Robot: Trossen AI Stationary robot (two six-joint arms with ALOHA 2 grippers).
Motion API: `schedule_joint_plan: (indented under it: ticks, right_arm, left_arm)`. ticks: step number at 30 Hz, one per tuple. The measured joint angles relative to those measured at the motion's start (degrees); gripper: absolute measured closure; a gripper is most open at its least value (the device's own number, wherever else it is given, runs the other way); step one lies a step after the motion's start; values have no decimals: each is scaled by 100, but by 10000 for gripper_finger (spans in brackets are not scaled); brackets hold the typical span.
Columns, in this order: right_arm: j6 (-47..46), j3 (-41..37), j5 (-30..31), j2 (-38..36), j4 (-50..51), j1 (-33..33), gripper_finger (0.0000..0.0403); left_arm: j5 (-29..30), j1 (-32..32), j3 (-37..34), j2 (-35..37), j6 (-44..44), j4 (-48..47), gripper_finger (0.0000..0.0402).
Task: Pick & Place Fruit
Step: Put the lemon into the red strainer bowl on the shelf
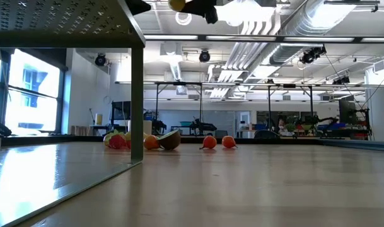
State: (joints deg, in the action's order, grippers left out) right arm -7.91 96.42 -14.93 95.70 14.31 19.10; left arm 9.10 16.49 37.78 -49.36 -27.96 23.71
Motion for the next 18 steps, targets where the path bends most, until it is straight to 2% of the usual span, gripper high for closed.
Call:
schedule_joint_plan:
  ticks: [3, 6, 12, 15, 18]
  right_arm:
    - [132, 0, -2, 0, 0, -67, 193]
    - [348, 0, -10, 0, 2, -148, 194]
    - [637, 0, -4, 2, 4, -232, 193]
    - [700, 0, -36, 2, 7, -257, 194]
    - [814, 0, -40, 4, 13, -300, 193]
  left_arm:
    - [-8, -1, 0, -1, -369, 17, 394]
    - [-44, -2, 0, 0, -601, 17, 368]
    - [-122, 0, 0, 0, -1023, 21, 287]
    - [-138, 0, 0, 34, -1453, 17, 246]
    - [-434, 2, 2, 46, -2039, 40, 210]
